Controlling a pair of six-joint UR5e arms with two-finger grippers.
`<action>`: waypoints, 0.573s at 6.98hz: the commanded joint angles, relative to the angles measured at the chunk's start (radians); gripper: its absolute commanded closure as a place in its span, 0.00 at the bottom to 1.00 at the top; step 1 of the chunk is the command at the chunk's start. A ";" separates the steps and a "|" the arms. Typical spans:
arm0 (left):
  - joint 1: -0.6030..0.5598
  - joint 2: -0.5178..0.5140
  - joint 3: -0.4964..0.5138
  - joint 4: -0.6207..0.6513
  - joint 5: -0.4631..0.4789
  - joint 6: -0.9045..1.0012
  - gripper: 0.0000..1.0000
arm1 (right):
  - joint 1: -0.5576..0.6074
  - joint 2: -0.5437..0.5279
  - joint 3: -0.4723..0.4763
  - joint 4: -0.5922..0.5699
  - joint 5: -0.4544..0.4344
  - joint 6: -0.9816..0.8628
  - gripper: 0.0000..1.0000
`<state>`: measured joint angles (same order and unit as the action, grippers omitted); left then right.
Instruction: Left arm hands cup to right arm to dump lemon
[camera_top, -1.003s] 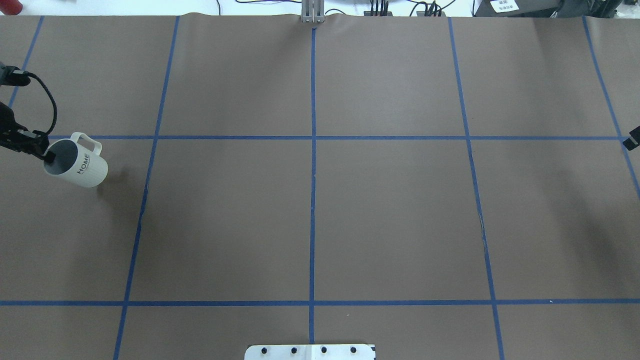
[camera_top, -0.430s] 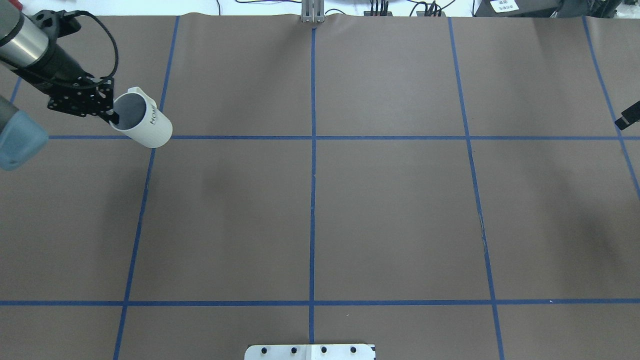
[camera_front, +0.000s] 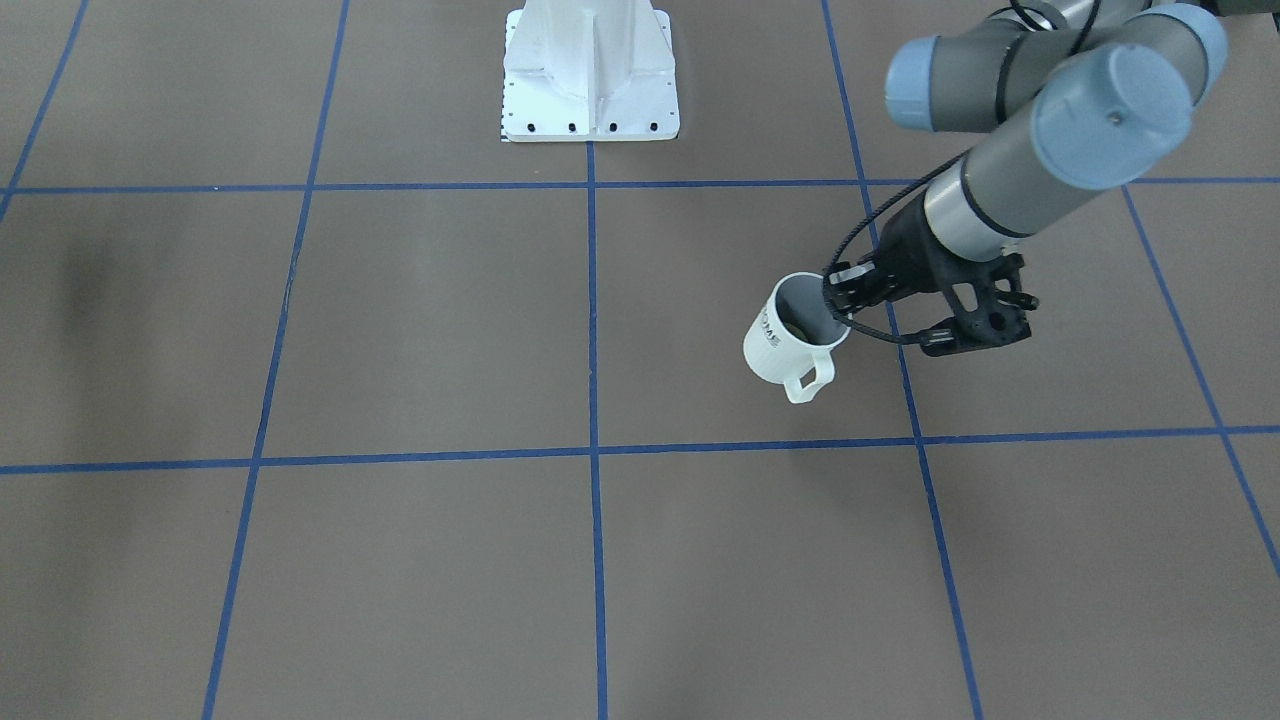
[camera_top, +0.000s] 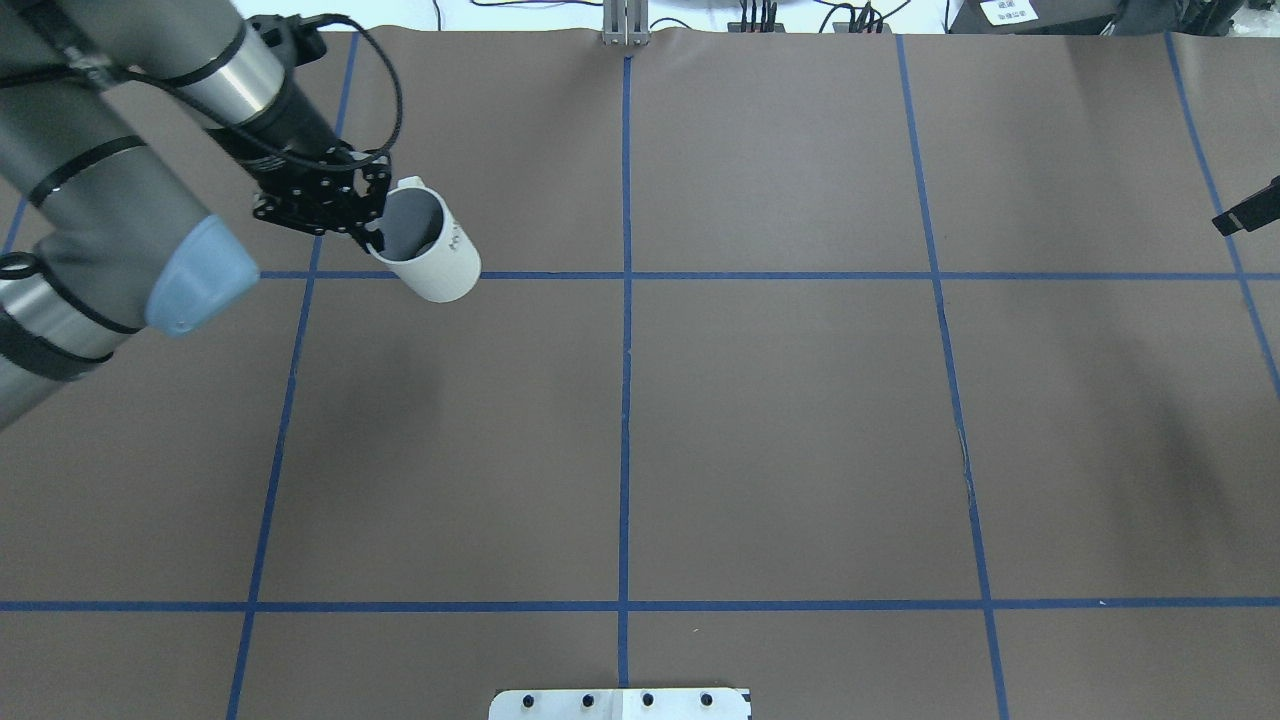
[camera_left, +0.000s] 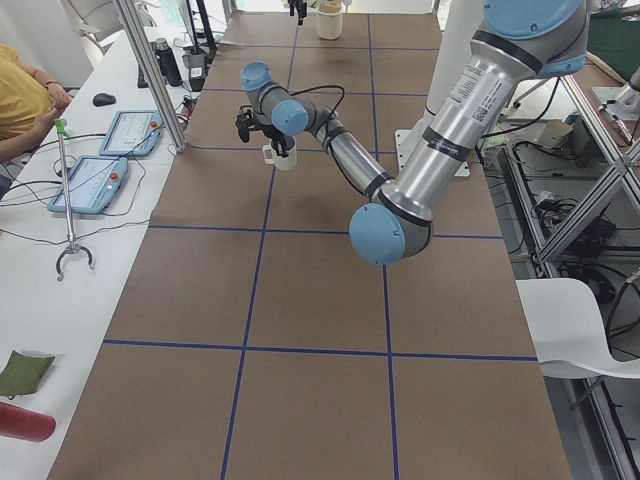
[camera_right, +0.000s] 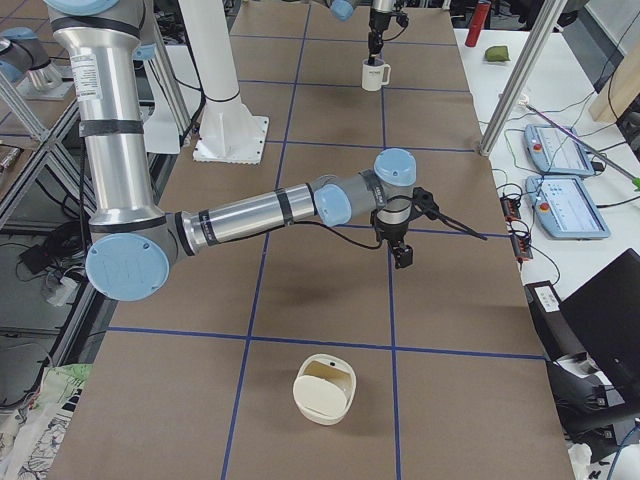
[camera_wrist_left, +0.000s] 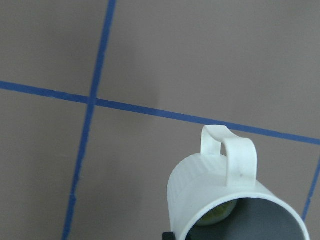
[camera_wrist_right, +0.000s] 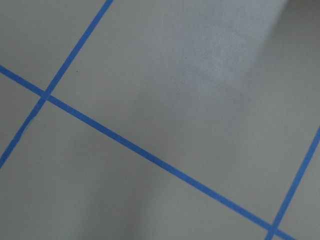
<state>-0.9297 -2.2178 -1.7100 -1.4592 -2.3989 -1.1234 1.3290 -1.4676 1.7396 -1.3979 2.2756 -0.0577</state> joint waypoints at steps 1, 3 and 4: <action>0.072 -0.170 0.072 0.048 0.020 -0.137 1.00 | -0.005 0.003 -0.061 0.223 0.001 0.033 0.00; 0.100 -0.357 0.218 0.053 0.038 -0.317 1.00 | -0.033 -0.003 -0.121 0.503 0.018 0.174 0.00; 0.118 -0.391 0.239 0.054 0.041 -0.344 1.00 | -0.036 -0.005 -0.158 0.661 0.018 0.284 0.00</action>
<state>-0.8325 -2.5428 -1.5187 -1.4072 -2.3627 -1.4049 1.3015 -1.4700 1.6234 -0.9277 2.2917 0.1141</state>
